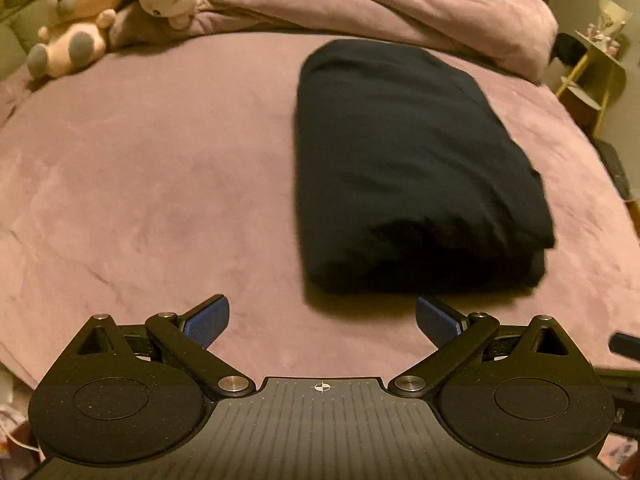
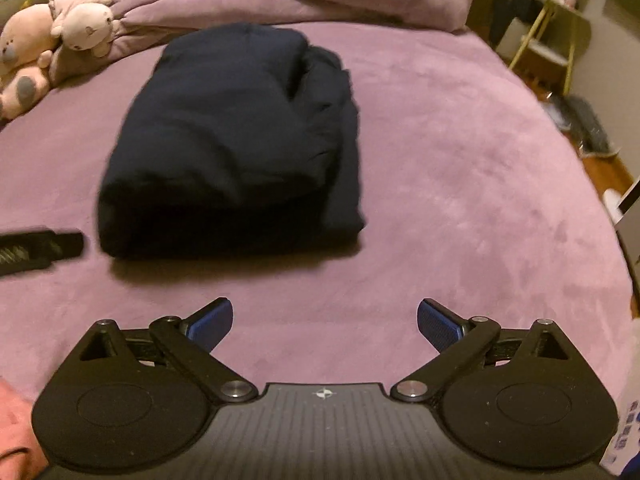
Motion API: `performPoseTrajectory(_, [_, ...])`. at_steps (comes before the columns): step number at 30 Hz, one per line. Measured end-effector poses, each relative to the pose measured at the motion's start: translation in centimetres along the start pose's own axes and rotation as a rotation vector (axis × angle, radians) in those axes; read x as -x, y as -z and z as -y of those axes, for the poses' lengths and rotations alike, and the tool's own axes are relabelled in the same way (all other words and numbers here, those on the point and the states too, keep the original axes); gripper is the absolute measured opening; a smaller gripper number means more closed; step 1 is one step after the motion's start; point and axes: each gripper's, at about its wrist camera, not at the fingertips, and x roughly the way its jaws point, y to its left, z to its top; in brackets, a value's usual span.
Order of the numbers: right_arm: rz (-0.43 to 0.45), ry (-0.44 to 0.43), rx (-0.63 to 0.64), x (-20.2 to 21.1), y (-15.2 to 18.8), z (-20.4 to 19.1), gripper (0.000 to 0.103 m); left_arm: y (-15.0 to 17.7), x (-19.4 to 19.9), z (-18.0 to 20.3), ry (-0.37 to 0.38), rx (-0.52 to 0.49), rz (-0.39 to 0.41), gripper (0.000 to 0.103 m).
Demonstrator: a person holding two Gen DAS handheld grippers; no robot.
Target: Fold large clothes
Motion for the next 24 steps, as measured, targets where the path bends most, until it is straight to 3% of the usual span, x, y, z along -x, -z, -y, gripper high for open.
performPoseTrajectory(3, [0.026,0.000,0.007,2.1,-0.7,-1.0,0.099,0.3,1.2,0.2,-0.035,-0.032,0.016,0.102])
performPoseTrajectory(10, [0.083,-0.010,0.034,5.4,-2.0,-2.6,0.099,0.0,3.4,-0.5,0.014,-0.034,0.014,0.102])
performPoseTrajectory(24, [0.039,0.031,0.006,5.0,-3.3,-2.7,0.099,-0.5,3.4,-0.1,0.013,-0.078,0.011,0.102])
